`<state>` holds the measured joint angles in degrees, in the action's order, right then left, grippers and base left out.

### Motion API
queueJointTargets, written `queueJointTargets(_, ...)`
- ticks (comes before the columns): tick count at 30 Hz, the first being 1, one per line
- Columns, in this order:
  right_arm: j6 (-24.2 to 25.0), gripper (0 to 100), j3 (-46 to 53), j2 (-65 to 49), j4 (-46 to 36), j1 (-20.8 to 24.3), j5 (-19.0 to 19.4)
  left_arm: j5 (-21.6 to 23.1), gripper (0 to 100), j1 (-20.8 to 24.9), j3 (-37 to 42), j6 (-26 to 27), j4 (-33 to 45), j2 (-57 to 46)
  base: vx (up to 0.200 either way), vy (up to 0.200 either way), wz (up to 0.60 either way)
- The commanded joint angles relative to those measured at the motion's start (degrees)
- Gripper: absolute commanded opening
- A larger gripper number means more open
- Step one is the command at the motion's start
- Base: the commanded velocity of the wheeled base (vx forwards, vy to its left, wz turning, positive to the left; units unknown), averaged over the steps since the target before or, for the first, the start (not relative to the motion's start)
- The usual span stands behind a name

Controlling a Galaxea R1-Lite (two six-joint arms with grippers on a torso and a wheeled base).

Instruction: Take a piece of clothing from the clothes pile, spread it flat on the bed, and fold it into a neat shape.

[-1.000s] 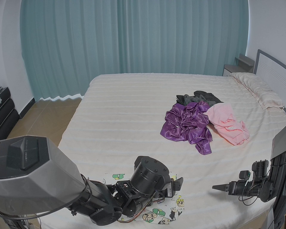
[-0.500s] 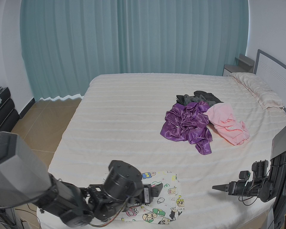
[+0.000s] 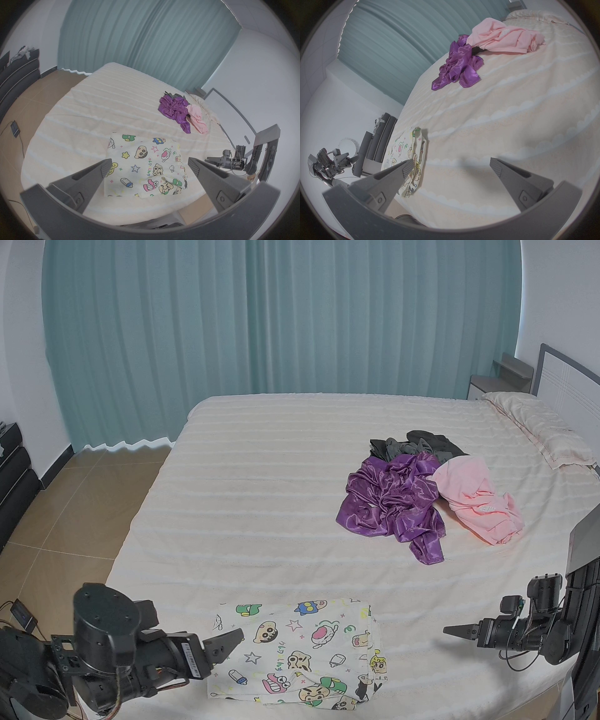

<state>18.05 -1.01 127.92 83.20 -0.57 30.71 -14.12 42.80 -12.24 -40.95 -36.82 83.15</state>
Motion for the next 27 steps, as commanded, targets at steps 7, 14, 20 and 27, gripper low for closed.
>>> queueJointTargets(7, 11.83, 100, 0.57, -0.83, 6.36, 11.47, -6.01, 1.37, 100, -2.46, 2.84, -0.89, -0.01, -3.79, -0.086, 0.0, 0.0)
queueJointTargets(14, 16.49, 100, -1.45, -0.47, 6.27, 16.13, -8.21, 1.37, 100, -2.46, 3.1, -0.98, 0.08, -4.05, -0.171, 0.0, 0.0)
queueJointTargets(20, 16.75, 100, -1.62, -0.65, 6.27, 18.5, -9.17, 1.46, 100, -2.46, 3.1, -0.89, 0.17, -3.79, 0.0, 0.0, 0.0)
queueJointTargets(27, 16.66, 100, -2.86, -0.47, 6.27, 20.17, -10.05, 2.25, 100, -2.64, 2.13, -2.12, -0.27, -4.14, 0.0, 0.0, 0.0)
